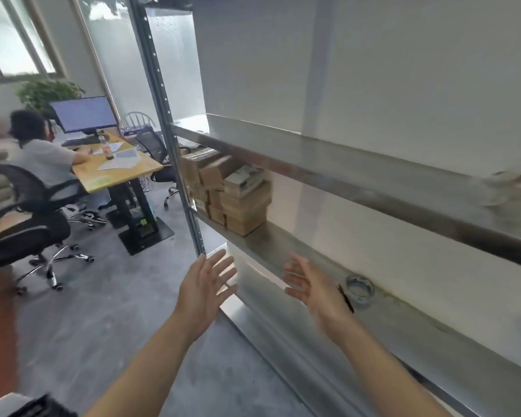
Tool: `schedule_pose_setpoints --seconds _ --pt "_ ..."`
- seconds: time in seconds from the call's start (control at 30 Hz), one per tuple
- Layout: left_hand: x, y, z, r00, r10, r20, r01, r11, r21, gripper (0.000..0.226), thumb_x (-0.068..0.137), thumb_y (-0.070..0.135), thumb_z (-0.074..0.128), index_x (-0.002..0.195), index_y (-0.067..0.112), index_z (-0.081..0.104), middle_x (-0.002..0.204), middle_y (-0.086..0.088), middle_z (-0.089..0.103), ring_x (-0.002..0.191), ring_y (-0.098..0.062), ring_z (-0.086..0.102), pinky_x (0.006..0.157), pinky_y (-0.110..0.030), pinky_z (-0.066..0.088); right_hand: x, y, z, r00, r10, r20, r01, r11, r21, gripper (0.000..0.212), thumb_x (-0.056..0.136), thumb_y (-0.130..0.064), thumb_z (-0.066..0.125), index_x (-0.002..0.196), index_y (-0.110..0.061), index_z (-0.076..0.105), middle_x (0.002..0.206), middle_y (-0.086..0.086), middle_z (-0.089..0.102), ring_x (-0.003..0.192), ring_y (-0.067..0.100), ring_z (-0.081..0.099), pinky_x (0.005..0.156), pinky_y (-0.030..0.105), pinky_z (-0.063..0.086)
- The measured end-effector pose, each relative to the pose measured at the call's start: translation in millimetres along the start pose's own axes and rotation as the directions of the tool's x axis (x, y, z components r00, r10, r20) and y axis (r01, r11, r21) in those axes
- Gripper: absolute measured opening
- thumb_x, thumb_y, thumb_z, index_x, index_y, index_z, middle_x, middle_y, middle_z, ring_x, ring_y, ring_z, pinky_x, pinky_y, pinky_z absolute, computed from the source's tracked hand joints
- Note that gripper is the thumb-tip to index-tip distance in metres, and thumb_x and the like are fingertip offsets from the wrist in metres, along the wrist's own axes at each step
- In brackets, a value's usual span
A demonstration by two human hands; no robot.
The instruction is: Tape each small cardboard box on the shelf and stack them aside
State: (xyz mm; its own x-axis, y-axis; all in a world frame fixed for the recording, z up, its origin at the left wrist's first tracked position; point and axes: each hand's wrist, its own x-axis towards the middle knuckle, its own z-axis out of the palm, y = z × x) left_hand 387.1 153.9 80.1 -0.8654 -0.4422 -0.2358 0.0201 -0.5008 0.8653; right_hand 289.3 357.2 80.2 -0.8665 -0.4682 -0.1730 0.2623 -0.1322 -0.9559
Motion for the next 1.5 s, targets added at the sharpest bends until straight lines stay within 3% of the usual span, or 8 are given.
schedule_pose_setpoints --seconds 0.37,0.5,0.67,0.77,1.0,1.13,1.3,1.5 --pt "142 61 -32 0.998 0.044 -0.044 -0.033 0.974 0.223 0.052 0.105 0.05 0.032 0.14 0.02 0.055 0.14 -0.002 0.062 0.133 -0.023 0.054 0.107 -0.049 0.045 179 5 51 0.997 0.067 -0.031 -0.064 0.994 0.091 0.026 0.104 -0.031 0.05 0.123 -0.018 0.062 0.115 0.008 0.067 0.105 0.022 0.067 0.085 0.036 0.054" --pt "191 87 -28 0.996 0.081 -0.028 -0.069 0.951 0.302 0.05 0.106 0.049 0.029 0.14 0.022 0.054 0.143 0.0 0.058 0.135 -0.02 0.05 0.103 -0.043 0.045 223 -9 69 0.999 0.047 0.009 -0.047 0.998 0.044 0.016 0.105 -0.032 0.047 0.108 -0.026 0.062 0.117 0.006 0.066 0.109 0.019 0.065 0.098 0.041 0.053" --pt "247 102 -10 0.994 0.108 -0.017 -0.094 0.923 0.373 0.05 0.108 0.045 0.026 0.146 0.02 0.047 0.15 0.0 0.05 0.141 -0.017 0.042 0.112 -0.042 0.038 271 -23 73 0.999 0.039 -0.008 -0.039 0.999 -0.015 0.018 0.106 -0.032 0.043 0.103 -0.028 0.061 0.12 0.006 0.065 0.112 0.018 0.064 0.099 0.042 0.054" --pt "281 107 -7 0.994 0.112 0.001 -0.103 0.908 0.407 0.053 0.107 0.048 0.026 0.149 0.021 0.044 0.155 0.0 0.045 0.145 -0.017 0.038 0.121 -0.049 0.028 296 -24 76 0.998 0.058 -0.036 -0.058 0.998 -0.003 0.021 0.106 -0.035 0.044 0.11 -0.025 0.061 0.124 0.006 0.065 0.114 0.016 0.063 0.097 0.037 0.053" --pt "349 116 -15 0.986 0.121 0.112 -0.159 0.868 0.47 0.056 0.108 0.047 0.026 0.155 0.018 0.037 0.158 0.002 0.04 0.146 -0.015 0.035 0.111 -0.032 0.028 339 -17 101 0.987 0.077 -0.144 -0.088 0.993 -0.077 0.031 0.103 -0.047 0.045 0.121 -0.027 0.06 0.123 -0.004 0.064 0.109 0.012 0.063 0.112 0.046 0.043" --pt "376 114 -31 0.969 0.211 0.132 -0.249 0.809 0.532 0.069 0.09 0.068 0.036 0.146 0.03 0.05 0.145 0.013 0.053 0.137 -0.007 0.045 0.121 -0.04 0.03 360 -16 122 0.963 0.035 -0.266 -0.081 0.983 -0.164 0.053 0.102 -0.056 0.041 0.143 -0.024 0.052 0.144 -0.003 0.055 0.13 0.014 0.052 0.116 0.044 0.038" --pt "391 119 -41 0.948 0.197 0.251 -0.314 0.713 0.627 0.041 0.108 0.041 0.034 0.145 0.026 0.047 0.136 0.018 0.048 0.13 -0.001 0.041 0.106 -0.021 0.026 384 -17 152 0.934 -0.028 -0.357 -0.06 0.971 -0.232 0.091 0.075 -0.088 0.035 0.15 -0.038 0.041 0.155 -0.014 0.042 0.144 0.009 0.037 0.121 0.044 0.03" --pt "406 116 -45 0.943 0.109 0.315 -0.302 0.678 0.67 0.047 0.106 0.049 0.031 0.142 0.026 0.049 0.139 0.008 0.054 0.129 -0.01 0.047 0.111 -0.033 0.034 398 -13 171 0.896 -0.034 -0.443 -0.098 0.957 -0.271 0.1 0.064 -0.102 0.028 0.147 -0.046 0.039 0.152 -0.015 0.046 0.141 0.015 0.042 0.119 0.047 0.033"
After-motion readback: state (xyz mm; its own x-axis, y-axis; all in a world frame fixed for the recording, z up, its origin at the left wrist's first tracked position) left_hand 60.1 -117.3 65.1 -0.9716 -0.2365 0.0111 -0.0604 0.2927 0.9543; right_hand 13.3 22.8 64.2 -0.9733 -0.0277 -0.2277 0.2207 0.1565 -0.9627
